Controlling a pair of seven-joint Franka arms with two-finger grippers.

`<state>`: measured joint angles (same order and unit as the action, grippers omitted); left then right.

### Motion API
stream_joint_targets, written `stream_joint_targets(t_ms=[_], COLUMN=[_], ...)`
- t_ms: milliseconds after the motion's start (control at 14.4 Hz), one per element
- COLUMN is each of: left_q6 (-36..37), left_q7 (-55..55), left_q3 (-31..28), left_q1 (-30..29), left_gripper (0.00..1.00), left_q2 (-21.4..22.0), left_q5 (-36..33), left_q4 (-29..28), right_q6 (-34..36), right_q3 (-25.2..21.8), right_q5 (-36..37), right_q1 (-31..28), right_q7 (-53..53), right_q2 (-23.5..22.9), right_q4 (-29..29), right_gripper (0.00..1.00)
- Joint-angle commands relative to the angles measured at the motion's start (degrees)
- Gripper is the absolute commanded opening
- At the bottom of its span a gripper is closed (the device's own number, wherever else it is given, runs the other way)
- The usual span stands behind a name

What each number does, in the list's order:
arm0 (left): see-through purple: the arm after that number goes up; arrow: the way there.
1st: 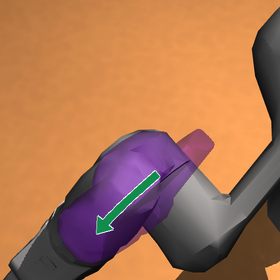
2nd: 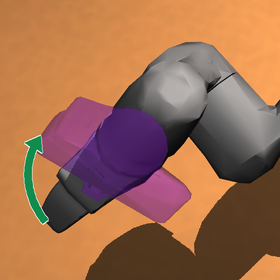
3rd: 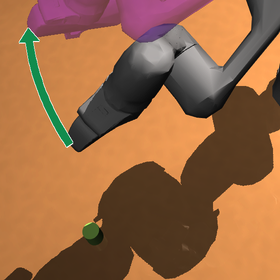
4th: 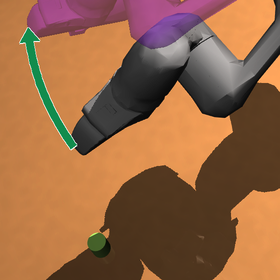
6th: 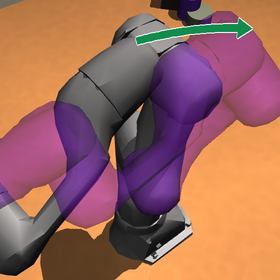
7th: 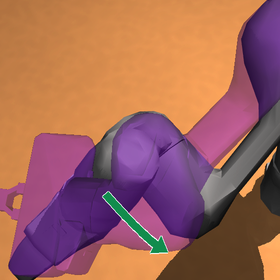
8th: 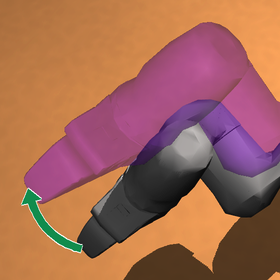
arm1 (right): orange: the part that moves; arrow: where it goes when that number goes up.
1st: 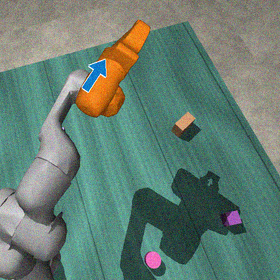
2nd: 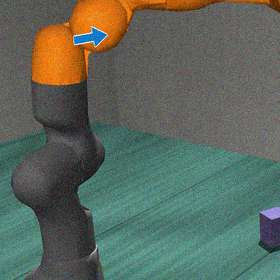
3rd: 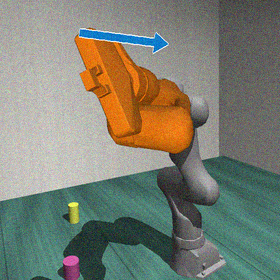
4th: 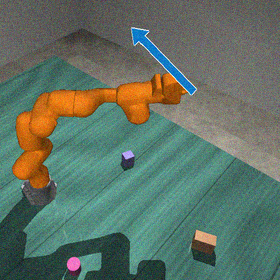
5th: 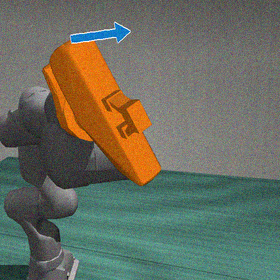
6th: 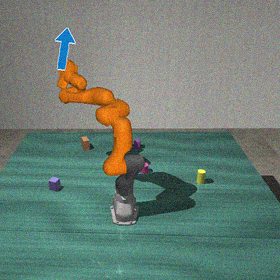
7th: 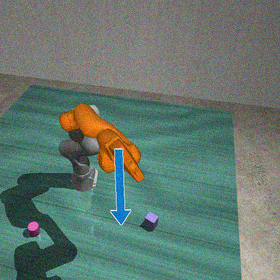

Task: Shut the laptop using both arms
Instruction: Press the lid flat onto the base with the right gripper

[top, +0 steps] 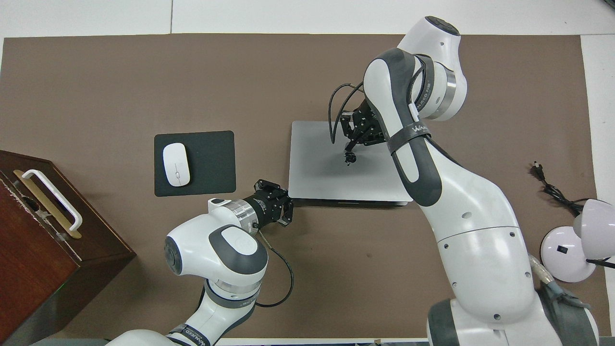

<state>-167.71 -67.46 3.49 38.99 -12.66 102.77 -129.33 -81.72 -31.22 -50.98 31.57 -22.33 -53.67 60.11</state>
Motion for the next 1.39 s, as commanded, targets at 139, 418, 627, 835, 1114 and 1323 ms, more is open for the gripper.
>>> stream_joint_targets(t_ms=[139,418,627,835,1114,1323], left_q6=[0.2,0.2,0.2,0.2,0.2,0.3], left_q7=[1.8,1.8,1.8,1.8,1.8,1.8], left_q3=[-0.2,-0.2,-0.2,-0.2,-0.2,-0.2], left_q1=[0.2,0.2,0.1,0.1,0.1,0.0], left_gripper=[0.00,0.00,0.00,0.00,0.00,0.00], left_q2=[-1.5,-1.5,-1.5,-1.4,-1.5,-1.5], left_q5=[1.1,1.1,1.1,1.1,1.1,1.1], left_q4=[-3.8,-3.8,-3.8,-3.8,-3.6,-3.6], right_q6=[-1.2,-1.2,-1.2,-1.2,-1.2,-1.2], right_q3=[1.0,0.9,1.0,1.0,1.0,1.1], right_q5=[-3.1,-3.2,-3.4,-3.4,-3.4,-3.4], right_q1=[-1.2,-1.5,-1.5,-1.5,-1.5,-1.5], right_q7=[-2.0,-2.0,-2.0,-2.0,-2.1,-2.1], right_q2=[-1.8,-2.1,-2.1,-2.1,-2.0,-1.9], right_q4=[-2.1,-2.1,-2.1,-2.1,-2.1,-2.1], right_gripper=[0.00,0.00,0.00,0.00,0.00,0.00])
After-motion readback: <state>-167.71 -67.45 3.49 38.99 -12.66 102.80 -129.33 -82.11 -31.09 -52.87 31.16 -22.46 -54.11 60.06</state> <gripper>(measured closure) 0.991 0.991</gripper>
